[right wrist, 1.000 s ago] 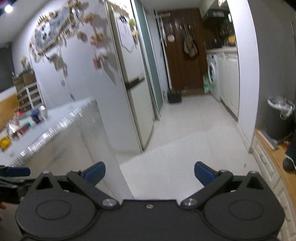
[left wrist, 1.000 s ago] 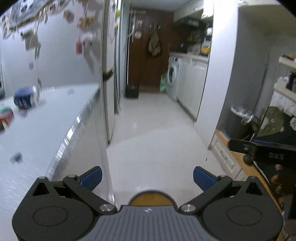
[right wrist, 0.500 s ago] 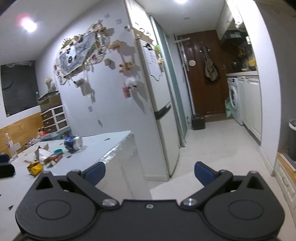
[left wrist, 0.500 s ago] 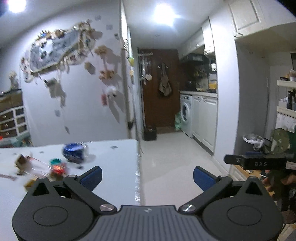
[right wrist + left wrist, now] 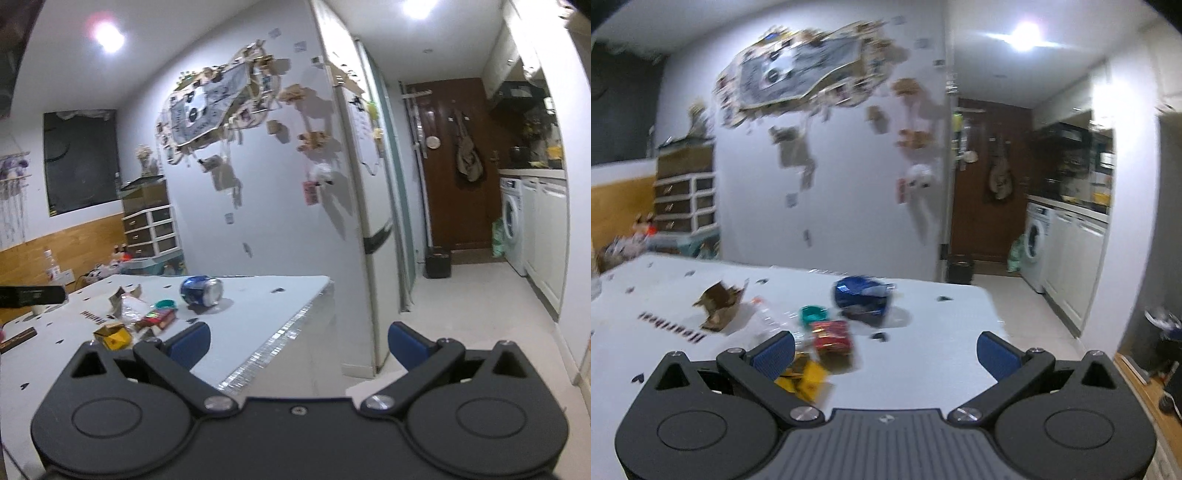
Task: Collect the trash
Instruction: 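Move both tools back toward the trash on the counter, then grasp the yellow cardboard box with left tool while right tool grasps red snack box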
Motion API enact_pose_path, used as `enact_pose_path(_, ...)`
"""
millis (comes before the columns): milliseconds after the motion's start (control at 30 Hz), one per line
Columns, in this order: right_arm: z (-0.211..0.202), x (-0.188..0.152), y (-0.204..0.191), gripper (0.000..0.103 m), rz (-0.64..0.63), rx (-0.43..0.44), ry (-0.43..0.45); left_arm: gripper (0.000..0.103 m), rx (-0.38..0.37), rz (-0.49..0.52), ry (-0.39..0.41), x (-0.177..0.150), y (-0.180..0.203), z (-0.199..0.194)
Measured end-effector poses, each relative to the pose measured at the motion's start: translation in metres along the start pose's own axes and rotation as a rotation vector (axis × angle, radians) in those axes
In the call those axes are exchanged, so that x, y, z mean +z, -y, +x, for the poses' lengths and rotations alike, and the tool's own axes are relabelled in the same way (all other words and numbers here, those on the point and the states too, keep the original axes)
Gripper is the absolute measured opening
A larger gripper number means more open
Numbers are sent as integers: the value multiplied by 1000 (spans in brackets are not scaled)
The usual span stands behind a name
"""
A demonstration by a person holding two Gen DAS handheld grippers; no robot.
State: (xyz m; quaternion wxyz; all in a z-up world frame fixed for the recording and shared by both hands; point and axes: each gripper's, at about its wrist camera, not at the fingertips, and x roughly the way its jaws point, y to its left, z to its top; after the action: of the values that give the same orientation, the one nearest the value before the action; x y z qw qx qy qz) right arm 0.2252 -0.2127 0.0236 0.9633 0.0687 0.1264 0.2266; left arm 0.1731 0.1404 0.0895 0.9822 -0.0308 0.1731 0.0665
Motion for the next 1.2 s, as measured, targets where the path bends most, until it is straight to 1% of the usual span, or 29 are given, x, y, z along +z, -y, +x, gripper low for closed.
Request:
enact_pose_path(67,10,2,-10,103,-18,13,-6,103,11,-39,-17,1,-20,18)
enact_pose_path(200,36,8,-30,103,-26,30,-16,103,55,-112,-80,2,-59,62)
enact_pose_path(367,79,14,-56,103,-20,71,-38,103,106,-140,-142,-4,-94,112)
enact_pose_path(533,124,23,-88,103,-41,103,-74,103,80,-169,-188,-15,-113,139)
enact_pose_path(667,158,32,-115,103,-56,136,-98,103,24,-188,-224,-20,-124,151)
enact_pose_path(800,193,40,-144,103,-65,166,-145,103,45,-156,-227,-23,-127,155)
enact_pose_path(867,211,43,-158,103,-75,175,-170,103,24,-156,-252,-26,-127,159)
enact_pose_path(933,230,45,-173,103,-83,182,-196,103,15,-114,-264,-29,-120,160)
enact_pose_path(1100,278,40,-202,103,-74,189,-293,103,36,-6,-296,-37,-104,168)
enact_pose_path(1200,304,33,-214,103,-40,191,-355,103,50,22,-311,-41,-99,171)
